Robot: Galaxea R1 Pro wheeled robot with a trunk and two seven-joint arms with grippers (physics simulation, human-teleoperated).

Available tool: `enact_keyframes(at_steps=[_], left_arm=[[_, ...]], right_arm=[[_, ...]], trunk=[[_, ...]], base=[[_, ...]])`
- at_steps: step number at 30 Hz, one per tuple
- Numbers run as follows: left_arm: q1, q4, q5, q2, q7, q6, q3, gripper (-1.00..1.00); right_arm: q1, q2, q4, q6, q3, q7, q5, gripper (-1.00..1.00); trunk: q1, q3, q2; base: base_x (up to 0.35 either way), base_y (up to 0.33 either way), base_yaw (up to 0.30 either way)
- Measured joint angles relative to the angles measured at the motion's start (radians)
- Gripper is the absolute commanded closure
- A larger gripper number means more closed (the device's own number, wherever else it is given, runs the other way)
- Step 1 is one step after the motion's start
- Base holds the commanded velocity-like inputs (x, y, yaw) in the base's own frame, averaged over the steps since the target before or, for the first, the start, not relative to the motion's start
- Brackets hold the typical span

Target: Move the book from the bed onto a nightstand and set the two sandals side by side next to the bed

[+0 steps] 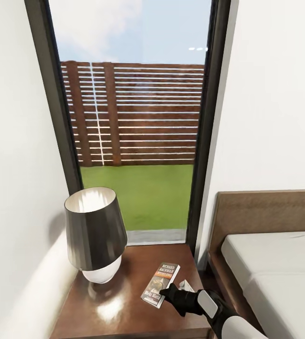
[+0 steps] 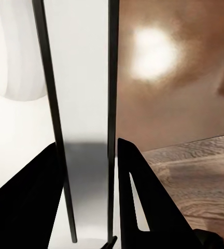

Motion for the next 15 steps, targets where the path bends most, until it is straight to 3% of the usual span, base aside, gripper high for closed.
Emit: enact_keyframes(at_steps=[15], left_arm=[[0.000,0.000,0.000,0.000,0.001,0.000,0.000,-1.00]], right_arm=[[0.000,0.000,0.000,0.000,0.000,-0.001,0.004,1.00]], trunk=[[0.004,-0.003,-0.007]], base=[[0.000,0.000,0.000]])
